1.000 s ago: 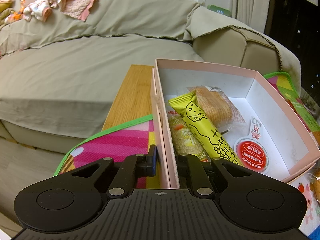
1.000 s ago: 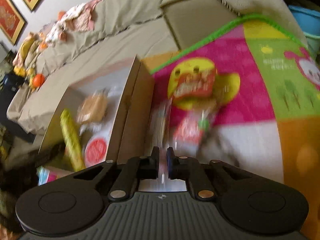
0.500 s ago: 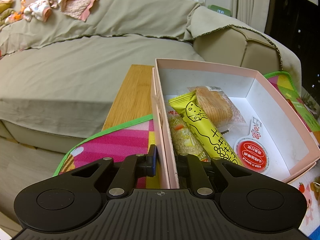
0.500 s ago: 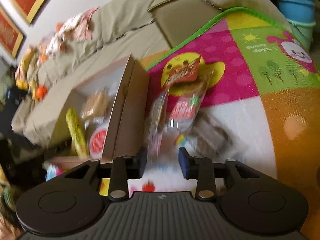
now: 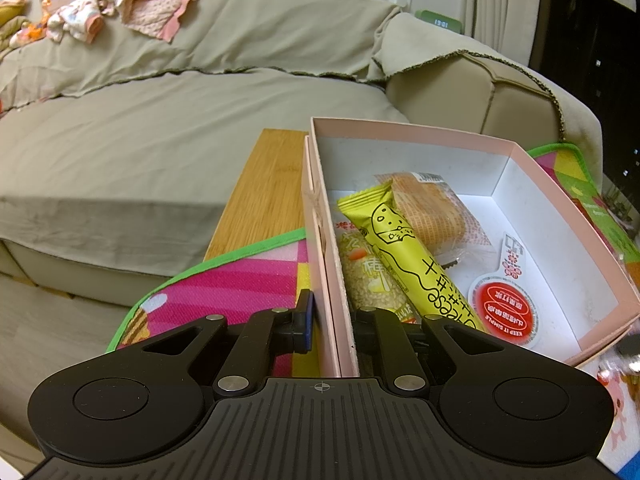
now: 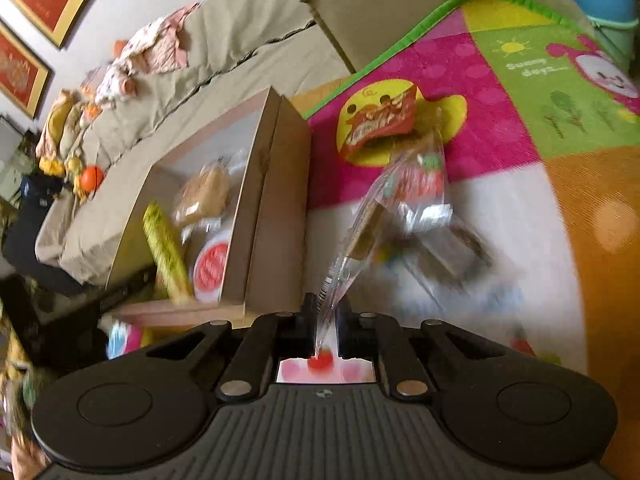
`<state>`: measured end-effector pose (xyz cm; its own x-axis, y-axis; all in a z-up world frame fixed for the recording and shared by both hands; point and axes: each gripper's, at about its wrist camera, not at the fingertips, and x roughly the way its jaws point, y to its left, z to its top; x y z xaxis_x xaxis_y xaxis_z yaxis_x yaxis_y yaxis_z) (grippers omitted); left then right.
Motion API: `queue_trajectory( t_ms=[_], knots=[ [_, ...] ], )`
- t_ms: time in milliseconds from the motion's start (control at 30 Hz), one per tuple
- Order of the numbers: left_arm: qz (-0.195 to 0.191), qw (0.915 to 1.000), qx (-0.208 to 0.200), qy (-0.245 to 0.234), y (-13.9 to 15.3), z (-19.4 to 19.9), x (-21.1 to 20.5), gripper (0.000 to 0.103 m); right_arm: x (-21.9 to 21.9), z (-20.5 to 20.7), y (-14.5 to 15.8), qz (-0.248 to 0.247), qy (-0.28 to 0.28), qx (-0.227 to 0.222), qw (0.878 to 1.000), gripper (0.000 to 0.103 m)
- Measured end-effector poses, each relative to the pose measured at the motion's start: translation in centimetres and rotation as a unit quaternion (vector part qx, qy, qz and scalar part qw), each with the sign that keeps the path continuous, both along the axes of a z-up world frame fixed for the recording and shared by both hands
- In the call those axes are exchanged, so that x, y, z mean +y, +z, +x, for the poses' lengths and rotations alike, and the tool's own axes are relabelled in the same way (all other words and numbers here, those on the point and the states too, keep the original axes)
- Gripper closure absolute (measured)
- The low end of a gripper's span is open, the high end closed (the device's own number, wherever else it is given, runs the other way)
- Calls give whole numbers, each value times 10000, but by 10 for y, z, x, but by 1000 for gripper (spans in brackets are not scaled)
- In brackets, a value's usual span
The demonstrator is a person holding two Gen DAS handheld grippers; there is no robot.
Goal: Organize objects
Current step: 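Reach the right tool to the clear hawthorn stick packet and grasp it, then carry the hawthorn stick packet into the box and release it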
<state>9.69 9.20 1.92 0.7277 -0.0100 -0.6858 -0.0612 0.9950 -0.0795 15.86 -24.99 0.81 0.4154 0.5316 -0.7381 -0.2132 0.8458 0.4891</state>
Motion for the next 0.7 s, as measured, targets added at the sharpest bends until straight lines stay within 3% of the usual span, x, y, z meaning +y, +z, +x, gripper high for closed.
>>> queue_trajectory(
  t_ms=[167,333,400,500,600,700],
  knots=[
    [-2,10000,1,1,0,0,0,90,-14,-32,11,-207,207,-83,9995,97],
    [-1,10000,2,-3,0,0,0,90,-9,-64,14,-24,934,32,9956,96],
    [1,10000,3,-4,0,0,0,90,-1,-76,12,-199,1138,-10,9933,93],
    [0,10000,0,-3,0,0,0,90,6,-89,16,-934,1037,-436,9893,71],
    [7,10000,-1,1,0,0,0,90,10,-92,25,-1288,878,-778,9847,48],
    [45,10000,-13,6,0,0,-2,90,21,-95,31,-1555,783,-1193,9775,44]
  ],
)
